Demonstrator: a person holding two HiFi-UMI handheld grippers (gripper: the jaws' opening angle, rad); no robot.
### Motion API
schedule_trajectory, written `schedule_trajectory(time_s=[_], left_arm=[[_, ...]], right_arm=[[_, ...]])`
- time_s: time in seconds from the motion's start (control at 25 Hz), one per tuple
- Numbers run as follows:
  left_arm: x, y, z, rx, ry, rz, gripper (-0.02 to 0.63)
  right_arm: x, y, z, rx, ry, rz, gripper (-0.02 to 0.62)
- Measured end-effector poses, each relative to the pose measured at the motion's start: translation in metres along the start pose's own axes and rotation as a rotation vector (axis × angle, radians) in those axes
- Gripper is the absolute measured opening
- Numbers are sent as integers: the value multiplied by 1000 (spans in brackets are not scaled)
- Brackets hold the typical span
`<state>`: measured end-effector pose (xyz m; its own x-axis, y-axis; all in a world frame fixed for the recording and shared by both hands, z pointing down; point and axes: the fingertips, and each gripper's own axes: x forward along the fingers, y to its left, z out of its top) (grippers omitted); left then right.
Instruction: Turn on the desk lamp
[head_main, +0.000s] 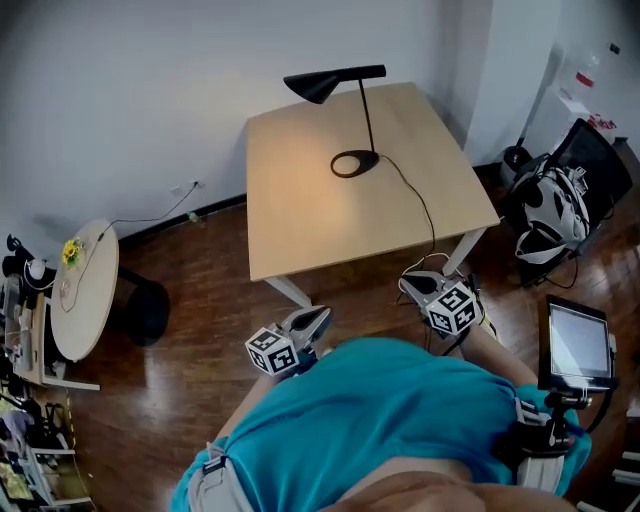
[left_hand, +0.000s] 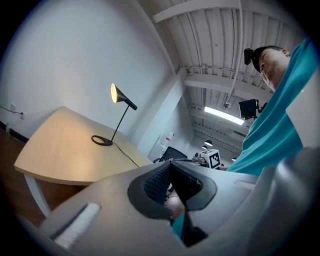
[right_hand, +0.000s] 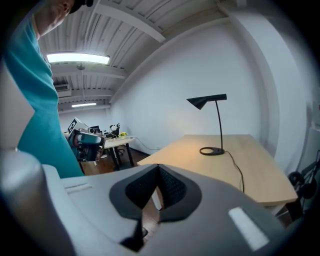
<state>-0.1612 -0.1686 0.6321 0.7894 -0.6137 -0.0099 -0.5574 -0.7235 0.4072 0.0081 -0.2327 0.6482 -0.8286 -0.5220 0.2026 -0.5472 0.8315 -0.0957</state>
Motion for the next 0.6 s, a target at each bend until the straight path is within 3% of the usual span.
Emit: schedule_trajectory(time_s=[0.12,0.44,0.6], left_arm=[[-15,-6,2,22,-29,46,0],[-71,-35,11,40,-68,59,0],[-157,-59,-44,62,-85,30,0]], right_arm=[[3,16,0,-14,-25,52,3],[4,78,29,-53,-32,96,3],[-6,169,-10,-81,-27,77,2]])
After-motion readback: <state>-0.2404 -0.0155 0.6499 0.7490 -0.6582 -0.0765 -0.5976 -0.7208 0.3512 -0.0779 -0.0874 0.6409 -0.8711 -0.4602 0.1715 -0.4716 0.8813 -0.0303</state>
